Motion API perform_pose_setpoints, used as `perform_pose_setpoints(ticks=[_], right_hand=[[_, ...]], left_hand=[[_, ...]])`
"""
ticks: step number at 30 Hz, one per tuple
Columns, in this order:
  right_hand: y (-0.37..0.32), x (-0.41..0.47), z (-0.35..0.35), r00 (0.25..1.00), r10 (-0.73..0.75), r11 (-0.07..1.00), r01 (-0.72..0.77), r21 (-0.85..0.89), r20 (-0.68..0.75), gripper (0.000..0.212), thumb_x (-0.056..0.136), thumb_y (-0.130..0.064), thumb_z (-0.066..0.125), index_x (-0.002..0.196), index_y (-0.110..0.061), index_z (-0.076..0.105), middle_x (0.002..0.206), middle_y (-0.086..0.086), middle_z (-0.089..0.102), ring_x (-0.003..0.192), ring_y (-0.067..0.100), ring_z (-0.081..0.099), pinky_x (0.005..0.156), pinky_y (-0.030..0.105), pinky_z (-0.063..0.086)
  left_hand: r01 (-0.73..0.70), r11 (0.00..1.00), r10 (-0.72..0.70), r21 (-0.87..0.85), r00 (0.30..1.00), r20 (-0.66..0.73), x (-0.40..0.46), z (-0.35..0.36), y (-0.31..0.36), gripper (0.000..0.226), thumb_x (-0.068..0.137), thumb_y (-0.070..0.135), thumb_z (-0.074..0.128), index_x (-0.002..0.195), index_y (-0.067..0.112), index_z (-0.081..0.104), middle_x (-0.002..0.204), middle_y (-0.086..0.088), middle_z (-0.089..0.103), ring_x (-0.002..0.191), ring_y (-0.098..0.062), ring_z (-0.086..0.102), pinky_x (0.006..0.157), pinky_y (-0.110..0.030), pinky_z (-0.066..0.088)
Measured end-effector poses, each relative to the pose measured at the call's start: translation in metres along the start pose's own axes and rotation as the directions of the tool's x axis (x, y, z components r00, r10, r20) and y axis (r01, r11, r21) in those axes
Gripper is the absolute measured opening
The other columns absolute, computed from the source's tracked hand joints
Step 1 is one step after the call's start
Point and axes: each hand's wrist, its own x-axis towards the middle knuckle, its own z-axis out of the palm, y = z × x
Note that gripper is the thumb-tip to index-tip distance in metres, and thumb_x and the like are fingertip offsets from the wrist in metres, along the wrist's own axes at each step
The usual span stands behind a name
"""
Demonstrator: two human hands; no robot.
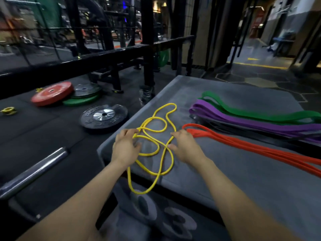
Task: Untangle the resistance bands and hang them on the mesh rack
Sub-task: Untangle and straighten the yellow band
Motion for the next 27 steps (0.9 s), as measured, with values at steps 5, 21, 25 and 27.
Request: perform_pose_setpoints(ticks=[5,21,25,27], right_hand=[[-0.018,0.011,0.018,0.998,0.042,0.999,-0.043,0.006,0.051,0.047,0.087,-0.03,0.061,0.126,-0.006,0.05,0.129,0.016,0.047,0.122,0.032,0.044,0.104,0.035,0.034],[-0.053,0.039,0.025,0.996,-0.049,0.977,0.033,0.211,0.07,0.016,0.083,-0.004,0.054,0.092,-0.013,0.065,0.078,0.0,0.059,0.076,0.018,0.056,0.068,0.025,0.043],[-0.05,0.039,0.009,0.997,-0.041,0.853,0.068,0.517,-0.064,0.012,0.08,0.003,0.061,0.088,-0.005,0.066,0.072,0.001,0.056,0.069,0.013,0.05,0.07,0.026,0.042],[-0.049,0.039,0.001,0.99,-0.03,0.806,0.106,0.582,-0.139,0.014,0.08,0.006,0.06,0.082,-0.007,0.065,0.069,0.0,0.056,0.063,0.004,0.05,0.064,0.019,0.041]], left_hand=[[0.199,0.978,-0.193,-0.069,0.978,0.081,0.007,-0.012,-0.019,0.054,0.084,0.021,0.065,0.131,0.01,0.042,0.131,-0.014,0.04,0.122,-0.03,0.044,0.102,-0.037,0.036],[0.284,0.867,-0.234,-0.41,0.957,0.169,-0.001,-0.025,-0.021,0.012,0.082,0.009,0.065,0.089,0.013,0.055,0.076,-0.001,0.057,0.071,-0.015,0.052,0.075,-0.036,0.048],[0.339,0.634,-0.346,-0.695,0.928,0.137,-0.001,-0.04,-0.029,0.013,0.089,0.004,0.056,0.087,0.017,0.052,0.083,-0.006,0.059,0.083,-0.023,0.059,0.085,-0.044,0.049],[0.319,0.592,-0.389,-0.74,0.917,0.084,-0.004,-0.048,-0.031,0.01,0.092,0.006,0.052,0.09,0.015,0.052,0.076,-0.005,0.059,0.073,-0.02,0.058,0.074,-0.038,0.049]])
